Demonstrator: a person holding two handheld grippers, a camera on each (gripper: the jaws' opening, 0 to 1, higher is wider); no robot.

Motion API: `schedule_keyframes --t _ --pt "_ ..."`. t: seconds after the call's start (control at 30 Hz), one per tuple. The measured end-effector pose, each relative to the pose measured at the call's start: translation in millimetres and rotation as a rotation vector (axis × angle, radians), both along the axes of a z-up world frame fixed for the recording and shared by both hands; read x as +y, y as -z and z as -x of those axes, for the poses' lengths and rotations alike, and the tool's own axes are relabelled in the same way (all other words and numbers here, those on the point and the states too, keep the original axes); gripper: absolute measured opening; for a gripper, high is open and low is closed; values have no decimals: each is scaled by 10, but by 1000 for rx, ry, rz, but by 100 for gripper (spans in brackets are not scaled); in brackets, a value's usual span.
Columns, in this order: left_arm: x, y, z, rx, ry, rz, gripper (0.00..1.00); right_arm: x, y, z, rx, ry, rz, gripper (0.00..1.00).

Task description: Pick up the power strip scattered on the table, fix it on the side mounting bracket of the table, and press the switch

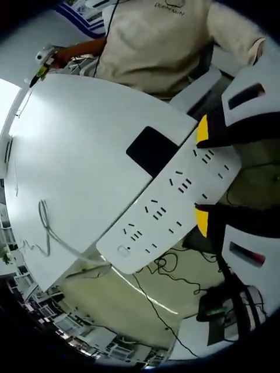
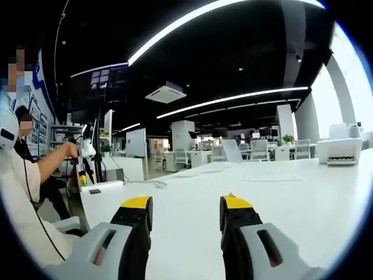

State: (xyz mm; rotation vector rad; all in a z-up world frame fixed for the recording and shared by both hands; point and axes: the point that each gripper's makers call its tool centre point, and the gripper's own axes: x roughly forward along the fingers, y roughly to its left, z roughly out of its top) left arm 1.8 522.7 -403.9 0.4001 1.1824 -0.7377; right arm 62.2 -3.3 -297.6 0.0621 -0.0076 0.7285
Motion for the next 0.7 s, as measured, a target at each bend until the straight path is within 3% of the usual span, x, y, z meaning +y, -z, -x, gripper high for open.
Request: schedule_keyframes --t 0.7 --pt "-4 6 2 48 11 -48 44 96 -36 25 0 -14 18 26"
